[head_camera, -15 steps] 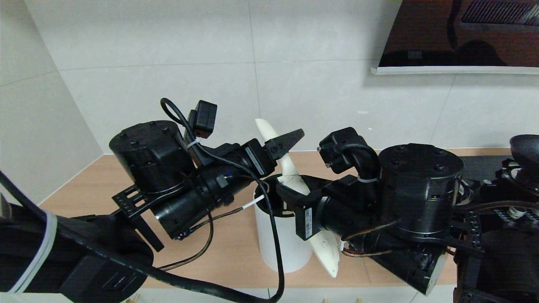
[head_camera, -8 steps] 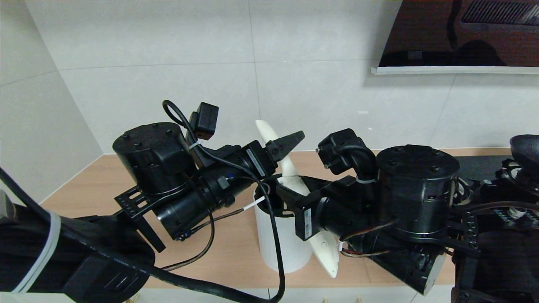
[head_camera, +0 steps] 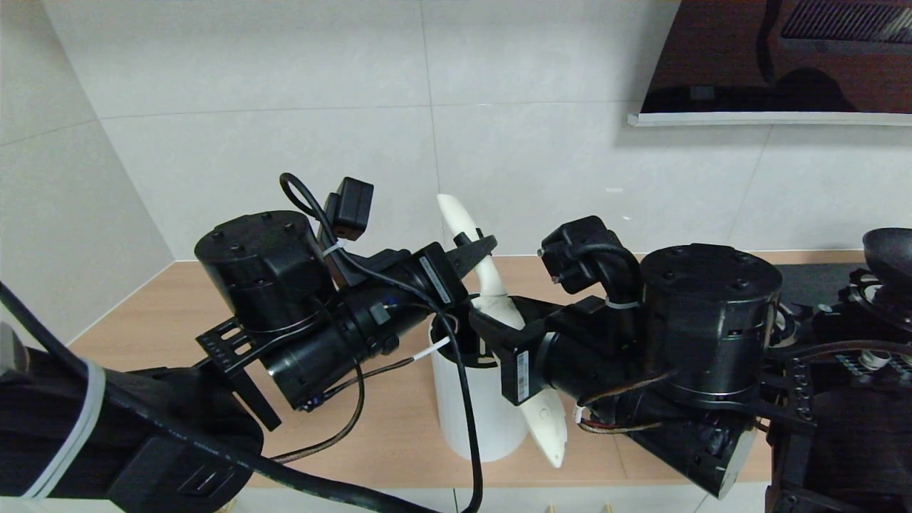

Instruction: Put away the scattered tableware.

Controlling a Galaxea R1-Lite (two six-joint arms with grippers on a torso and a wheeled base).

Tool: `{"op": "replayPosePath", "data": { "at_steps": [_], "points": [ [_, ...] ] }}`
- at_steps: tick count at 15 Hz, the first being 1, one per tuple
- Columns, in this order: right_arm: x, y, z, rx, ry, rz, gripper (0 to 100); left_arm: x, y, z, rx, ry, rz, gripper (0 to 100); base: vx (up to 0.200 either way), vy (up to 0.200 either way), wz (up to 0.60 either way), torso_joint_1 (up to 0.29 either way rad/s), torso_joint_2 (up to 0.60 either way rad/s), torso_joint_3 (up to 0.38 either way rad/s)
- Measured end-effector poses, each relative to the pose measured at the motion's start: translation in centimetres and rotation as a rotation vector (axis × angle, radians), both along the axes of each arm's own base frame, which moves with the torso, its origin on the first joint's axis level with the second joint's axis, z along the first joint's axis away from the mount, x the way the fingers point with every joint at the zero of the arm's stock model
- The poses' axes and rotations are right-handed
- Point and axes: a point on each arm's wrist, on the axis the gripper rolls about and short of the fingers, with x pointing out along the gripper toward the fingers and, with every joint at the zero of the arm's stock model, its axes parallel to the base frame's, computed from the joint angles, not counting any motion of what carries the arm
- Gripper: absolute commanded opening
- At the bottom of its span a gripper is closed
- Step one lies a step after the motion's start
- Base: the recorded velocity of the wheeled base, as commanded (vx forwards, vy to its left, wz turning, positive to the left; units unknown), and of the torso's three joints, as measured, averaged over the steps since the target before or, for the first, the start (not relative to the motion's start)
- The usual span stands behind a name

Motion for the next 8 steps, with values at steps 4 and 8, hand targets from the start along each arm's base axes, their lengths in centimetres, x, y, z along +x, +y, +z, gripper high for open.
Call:
{"op": "replayPosePath", "data": {
  "at_steps": [4,8],
  "points": [
    [-0.02,-0.03,-0.02,-0.001,0.001,-0.001,0,-0.06,0.0,-0.08,0.002,0.002,-0.005,0,0.0,0.0,0.0,0.0,0.0,0.0],
    [0.0,-0.07,0.03,0.001,-0.001,-0.004,0,-0.11,0.03,-0.08,0.0,0.004,-0.017,0,0.0,0.0,0.0,0.0,0.0,0.0]
  ]
}}
